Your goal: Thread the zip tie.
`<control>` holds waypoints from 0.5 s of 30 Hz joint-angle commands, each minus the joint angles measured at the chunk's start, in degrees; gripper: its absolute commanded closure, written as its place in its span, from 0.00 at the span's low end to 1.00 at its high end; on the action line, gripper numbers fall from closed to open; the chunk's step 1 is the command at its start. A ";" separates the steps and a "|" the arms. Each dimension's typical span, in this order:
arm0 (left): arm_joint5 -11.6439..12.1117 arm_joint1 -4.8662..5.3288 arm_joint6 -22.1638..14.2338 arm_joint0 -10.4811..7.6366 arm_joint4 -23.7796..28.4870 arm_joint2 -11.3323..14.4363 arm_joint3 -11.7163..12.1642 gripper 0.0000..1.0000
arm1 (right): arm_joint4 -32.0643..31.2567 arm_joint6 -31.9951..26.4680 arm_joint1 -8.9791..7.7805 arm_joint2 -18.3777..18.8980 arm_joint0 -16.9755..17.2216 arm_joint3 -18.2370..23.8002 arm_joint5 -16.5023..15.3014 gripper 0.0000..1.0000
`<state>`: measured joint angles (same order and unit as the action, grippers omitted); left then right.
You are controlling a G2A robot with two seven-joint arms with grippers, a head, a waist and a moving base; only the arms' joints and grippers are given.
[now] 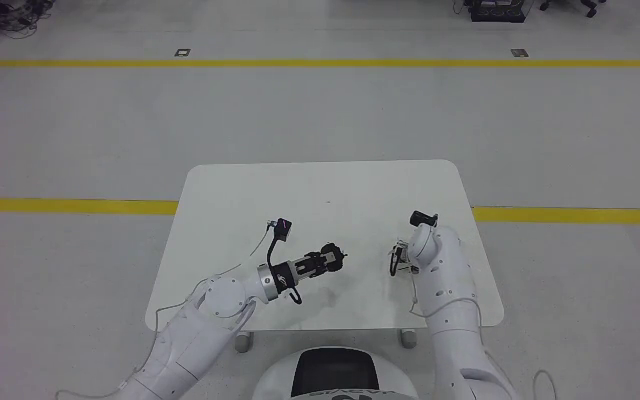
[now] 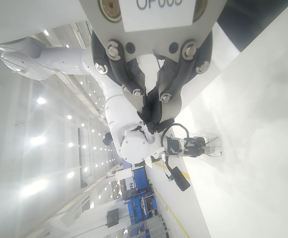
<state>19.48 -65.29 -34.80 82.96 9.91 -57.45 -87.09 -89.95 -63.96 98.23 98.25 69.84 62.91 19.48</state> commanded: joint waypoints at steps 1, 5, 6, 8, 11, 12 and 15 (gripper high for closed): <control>0.00 0.00 0.00 0.00 0.00 0.00 0.00 1.00 | 0.00 0.30 -0.02 0.03 -0.19 -0.48 0.00 0.73; 0.00 0.00 0.00 0.00 0.00 0.00 0.00 1.00 | 0.00 1.07 -0.07 0.14 -0.51 -1.29 0.00 0.73; 0.00 0.00 0.00 0.00 0.00 0.00 0.00 1.00 | 0.00 1.12 -0.07 0.18 -0.56 -1.38 0.00 0.74; 0.00 0.00 0.00 0.00 0.00 0.00 0.00 1.00 | 0.00 1.28 -0.07 0.25 -0.64 -1.52 0.00 0.75; 0.00 0.00 0.00 0.00 0.00 0.00 0.00 1.00 | 0.00 1.33 -0.06 0.26 -0.52 -1.28 0.00 0.75; 0.00 0.00 0.00 0.00 0.00 0.00 0.00 1.00 | 0.00 1.30 -0.05 0.24 -0.36 -0.90 0.00 0.75; 0.00 0.00 0.00 0.00 0.00 0.00 0.00 1.00 | 0.00 1.14 -0.05 0.17 0.26 0.25 0.00 0.74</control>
<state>19.48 -65.29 -34.80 82.96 9.91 -57.45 -87.09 -89.95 -62.73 98.18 98.45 69.94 62.84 19.48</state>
